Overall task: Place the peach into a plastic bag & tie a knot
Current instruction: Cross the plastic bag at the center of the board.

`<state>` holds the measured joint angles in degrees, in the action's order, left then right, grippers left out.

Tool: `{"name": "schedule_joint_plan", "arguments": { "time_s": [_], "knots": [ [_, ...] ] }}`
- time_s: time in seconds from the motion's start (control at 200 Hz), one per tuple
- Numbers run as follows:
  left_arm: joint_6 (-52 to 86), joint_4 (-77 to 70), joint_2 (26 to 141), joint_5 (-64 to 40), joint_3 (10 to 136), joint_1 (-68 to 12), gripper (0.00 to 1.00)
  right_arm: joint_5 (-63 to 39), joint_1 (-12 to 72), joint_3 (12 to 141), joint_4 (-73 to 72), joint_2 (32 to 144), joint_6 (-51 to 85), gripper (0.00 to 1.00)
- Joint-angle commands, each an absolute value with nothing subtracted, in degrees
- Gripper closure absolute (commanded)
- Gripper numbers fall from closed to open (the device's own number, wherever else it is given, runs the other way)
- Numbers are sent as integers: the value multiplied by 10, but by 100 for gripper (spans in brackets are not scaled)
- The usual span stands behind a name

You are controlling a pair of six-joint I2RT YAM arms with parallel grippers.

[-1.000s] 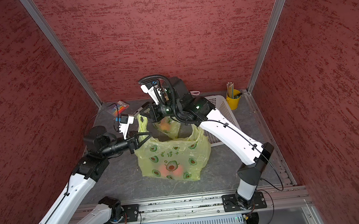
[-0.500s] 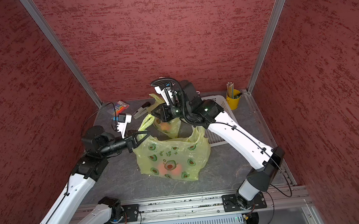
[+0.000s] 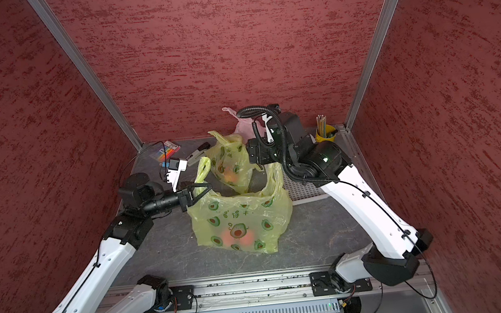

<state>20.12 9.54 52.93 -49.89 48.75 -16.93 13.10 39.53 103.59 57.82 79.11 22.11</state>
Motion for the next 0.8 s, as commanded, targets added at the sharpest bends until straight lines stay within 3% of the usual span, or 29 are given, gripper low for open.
{"name": "schedule_joint_plan", "arguments": {
  "time_s": [0.0,0.165,0.245,0.346,0.536,0.631,0.796],
  "knots": [
    [197,98,528,-509,503,-165,100,204,392,1001,614,796,233,3],
    [200,99,526,-509,504,-165,100,199,387,974,592,815,232,4],
    [201,98,526,-510,503,-165,100,189,385,960,575,820,229,9],
    [202,98,525,-511,502,-165,100,181,380,950,554,822,227,26],
    [200,105,528,-519,505,-166,100,152,376,936,500,823,210,76],
    [198,112,530,-518,508,-166,100,92,376,920,442,812,192,100],
    [199,122,547,-504,514,-171,100,-110,376,868,291,765,185,100]
  ]
}}
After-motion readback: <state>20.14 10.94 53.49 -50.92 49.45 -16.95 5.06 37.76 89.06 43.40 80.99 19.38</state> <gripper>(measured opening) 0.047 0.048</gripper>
